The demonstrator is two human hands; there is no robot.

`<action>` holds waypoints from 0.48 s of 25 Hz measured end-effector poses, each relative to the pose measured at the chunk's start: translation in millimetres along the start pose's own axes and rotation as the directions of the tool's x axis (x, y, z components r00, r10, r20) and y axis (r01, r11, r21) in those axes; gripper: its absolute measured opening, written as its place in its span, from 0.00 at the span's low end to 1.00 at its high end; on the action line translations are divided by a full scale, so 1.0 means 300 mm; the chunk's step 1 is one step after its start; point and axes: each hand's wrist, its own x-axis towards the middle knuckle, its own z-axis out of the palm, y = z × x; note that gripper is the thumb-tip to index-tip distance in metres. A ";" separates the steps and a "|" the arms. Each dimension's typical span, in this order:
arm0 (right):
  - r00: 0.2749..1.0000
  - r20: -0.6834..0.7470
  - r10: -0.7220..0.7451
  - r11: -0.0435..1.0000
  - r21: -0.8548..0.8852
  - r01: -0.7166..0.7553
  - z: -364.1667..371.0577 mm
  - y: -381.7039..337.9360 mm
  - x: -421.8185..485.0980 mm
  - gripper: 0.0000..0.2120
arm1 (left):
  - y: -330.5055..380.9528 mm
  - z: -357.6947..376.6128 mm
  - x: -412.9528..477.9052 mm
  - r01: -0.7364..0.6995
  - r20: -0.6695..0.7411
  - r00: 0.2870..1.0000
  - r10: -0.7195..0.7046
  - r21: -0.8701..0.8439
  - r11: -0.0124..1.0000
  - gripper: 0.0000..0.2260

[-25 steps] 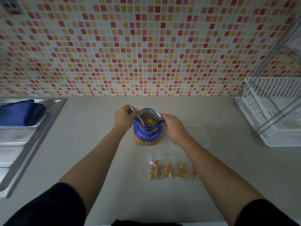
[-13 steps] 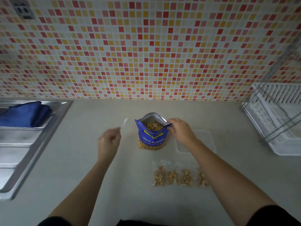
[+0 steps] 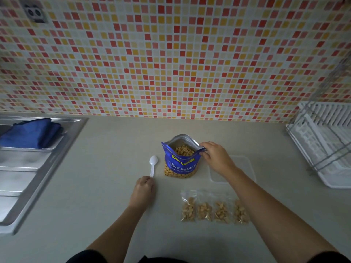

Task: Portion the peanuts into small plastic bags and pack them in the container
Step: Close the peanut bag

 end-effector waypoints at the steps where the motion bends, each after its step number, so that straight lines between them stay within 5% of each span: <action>1: 1.000 0.013 -0.003 1.000 -0.004 0.003 -0.001 0.002 0.003 0.14 | 0.003 -0.007 0.000 -0.021 0.018 1.000 0.021 0.004 1.000 0.05; 4: 1.000 0.027 -0.016 0.998 0.056 0.014 -0.006 0.019 0.004 0.15 | 0.001 -0.053 0.052 -0.004 -0.069 0.998 -0.001 -0.070 0.998 0.10; 7: 0.999 -0.015 0.037 0.975 0.222 -0.033 -0.007 0.037 -0.006 0.19 | 0.076 -0.206 0.192 0.109 -0.109 0.980 -0.166 -0.401 0.910 0.19; 9: 0.998 0.013 0.057 0.945 0.321 -0.058 0.001 0.030 -0.004 0.20 | 0.145 -0.310 0.277 0.053 0.055 0.998 -0.028 -0.538 0.841 0.26; 12: 0.995 0.051 0.084 0.886 0.453 -0.098 0.014 0.019 0.009 0.16 | 0.193 -0.384 0.351 -0.196 0.169 0.946 0.278 -0.385 0.902 0.19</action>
